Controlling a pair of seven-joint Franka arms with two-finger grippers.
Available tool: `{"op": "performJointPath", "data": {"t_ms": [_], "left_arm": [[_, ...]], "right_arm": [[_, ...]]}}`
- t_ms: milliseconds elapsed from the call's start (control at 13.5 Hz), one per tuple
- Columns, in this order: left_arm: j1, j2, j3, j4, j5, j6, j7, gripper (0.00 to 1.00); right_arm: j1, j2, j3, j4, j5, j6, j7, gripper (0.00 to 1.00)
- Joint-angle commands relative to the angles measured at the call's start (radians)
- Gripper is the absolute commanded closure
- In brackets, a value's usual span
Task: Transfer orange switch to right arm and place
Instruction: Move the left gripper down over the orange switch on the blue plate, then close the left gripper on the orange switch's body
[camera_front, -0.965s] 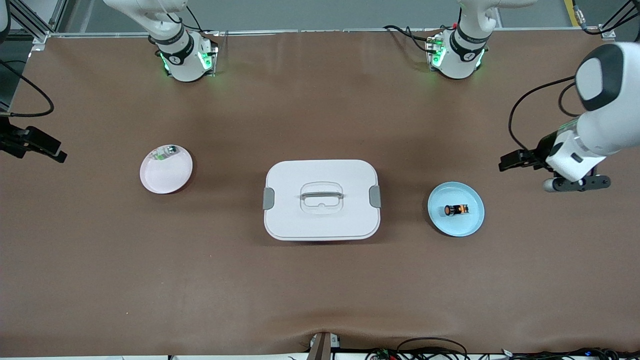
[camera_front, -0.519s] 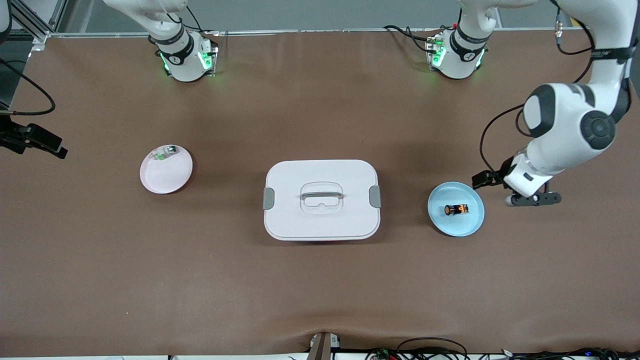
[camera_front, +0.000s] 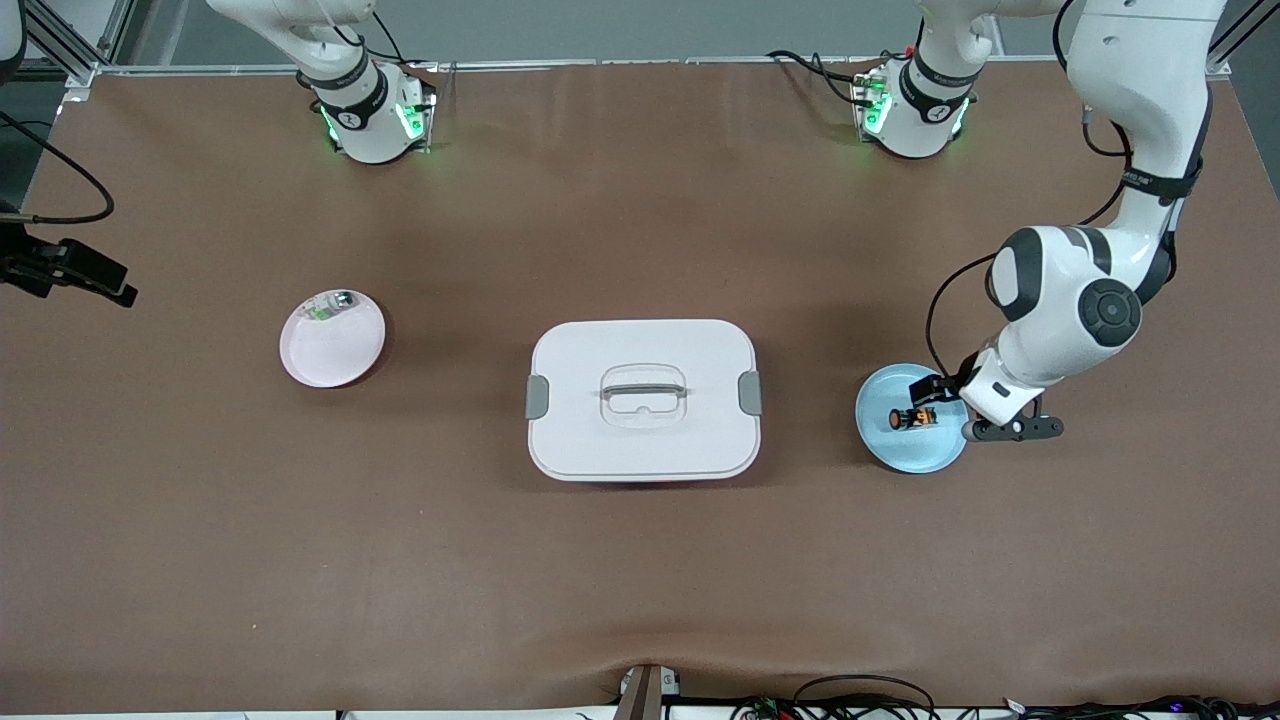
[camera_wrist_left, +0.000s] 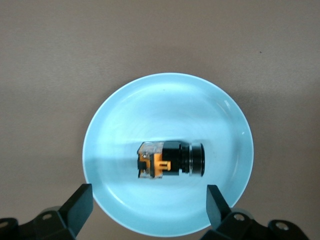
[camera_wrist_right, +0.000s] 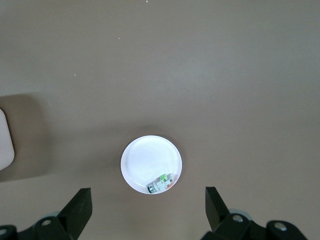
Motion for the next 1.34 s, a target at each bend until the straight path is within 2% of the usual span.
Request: {"op": "performJointPath", "data": {"t_ms": [0,1261], "left_arm": [[0.003,0.037,-0.013,0.032,-0.009,0.001,0.005,0.00],[0.012,0.172,-0.033,0.115,-0.032,0.002,0.002,0.00]], "right_arm": [[0.002,-0.021,0.000,-0.021,-0.020,-0.004,0.004,0.00],[0.002,-0.023,0.000,-0.038,-0.018,-0.002,0.006,0.00]]}}
